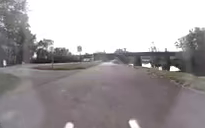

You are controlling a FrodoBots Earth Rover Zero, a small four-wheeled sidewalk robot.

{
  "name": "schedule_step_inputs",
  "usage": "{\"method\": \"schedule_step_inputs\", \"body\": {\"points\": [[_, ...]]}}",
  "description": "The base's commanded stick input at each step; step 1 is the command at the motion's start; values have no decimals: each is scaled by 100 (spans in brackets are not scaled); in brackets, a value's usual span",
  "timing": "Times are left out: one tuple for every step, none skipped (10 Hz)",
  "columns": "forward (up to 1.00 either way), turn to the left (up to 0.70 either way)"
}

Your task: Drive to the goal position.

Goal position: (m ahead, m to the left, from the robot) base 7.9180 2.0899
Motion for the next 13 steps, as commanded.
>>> {"method": "schedule_step_inputs", "body": {"points": [[70, 0], [70, 0], [70, 0], [70, 0], [70, 0], [70, 0], [70, 0], [70, 0], [70, 0], [70, 0], [70, 0], [70, 0], [70, 0]]}}
